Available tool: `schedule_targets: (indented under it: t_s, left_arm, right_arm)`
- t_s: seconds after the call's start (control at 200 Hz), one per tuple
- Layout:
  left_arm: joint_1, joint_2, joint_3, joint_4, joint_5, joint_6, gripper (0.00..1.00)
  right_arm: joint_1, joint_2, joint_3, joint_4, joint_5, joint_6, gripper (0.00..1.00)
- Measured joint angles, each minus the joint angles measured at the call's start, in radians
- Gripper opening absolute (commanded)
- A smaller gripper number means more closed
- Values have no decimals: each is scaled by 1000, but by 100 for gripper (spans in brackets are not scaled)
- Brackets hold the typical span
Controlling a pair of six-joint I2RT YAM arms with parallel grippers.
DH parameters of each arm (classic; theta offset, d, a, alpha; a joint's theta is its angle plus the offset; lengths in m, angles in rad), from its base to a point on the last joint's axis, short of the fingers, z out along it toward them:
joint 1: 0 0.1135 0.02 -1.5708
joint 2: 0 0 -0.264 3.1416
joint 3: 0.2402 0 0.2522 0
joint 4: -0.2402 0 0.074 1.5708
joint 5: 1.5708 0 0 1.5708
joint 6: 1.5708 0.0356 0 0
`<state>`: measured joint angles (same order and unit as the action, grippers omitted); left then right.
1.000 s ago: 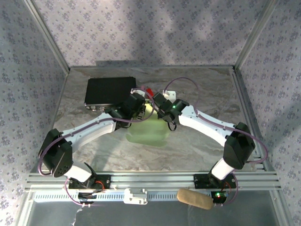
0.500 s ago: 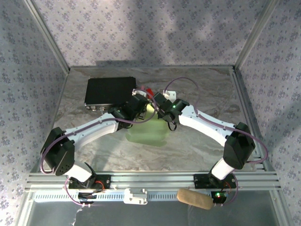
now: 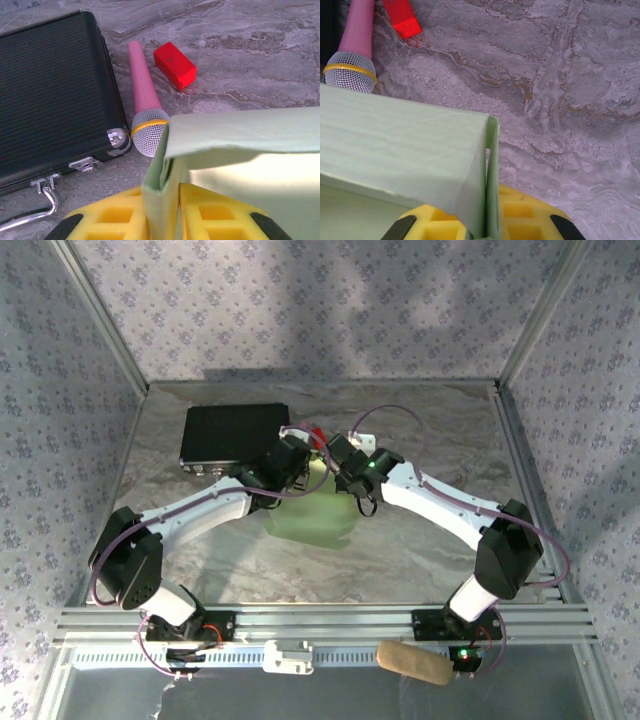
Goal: Fold the paper box
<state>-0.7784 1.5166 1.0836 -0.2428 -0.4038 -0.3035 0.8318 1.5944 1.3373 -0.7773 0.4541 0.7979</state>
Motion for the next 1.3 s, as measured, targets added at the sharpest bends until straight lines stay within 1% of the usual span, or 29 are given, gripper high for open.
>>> schedule_targets:
  t_s: [0.1, 0.21, 0.285, 0.44, 0.59, 0.785, 0.954, 1.084, 1.134, 1.184, 1.304]
  left_arm:
    - [5, 3, 0, 2, 9, 4, 10]
    - [8, 3, 0, 9, 22, 4, 7]
    - [11, 3, 0, 10, 27, 6, 0]
    - [13, 4, 0, 8, 26, 6, 0]
    - [6, 10, 9, -14, -12, -13, 0]
    - [-11, 11, 29, -62, -99, -65, 0]
    - [-70, 26, 36, -99, -227, -100, 0]
    - [-80, 38, 35, -102, -245, -117, 0]
    - [-80, 36, 35, -100, -244, -117, 8]
    - [-79, 33, 32, -97, -241, -117, 17]
    - [-70, 16, 16, -94, -232, -100, 31]
  right_arm:
    - [-1, 2, 6, 0, -10, 0, 0]
    - [-4, 3, 7, 3, -18, 0, 0]
    - [-6, 3, 7, 3, -23, 0, 0]
    - [-8, 3, 8, 3, -26, 0, 0]
    - [-8, 13, 21, 3, -35, 7, 0]
    - [-10, 34, 41, 11, -55, 24, 0]
    - [-17, 39, 50, 12, -63, 26, 0]
    - [-20, 43, 50, 6, -74, 26, 0]
    - [-20, 43, 51, 5, -74, 26, 0]
    - [-20, 43, 51, 5, -74, 26, 0]
    - [-14, 44, 51, -14, -66, 27, 0]
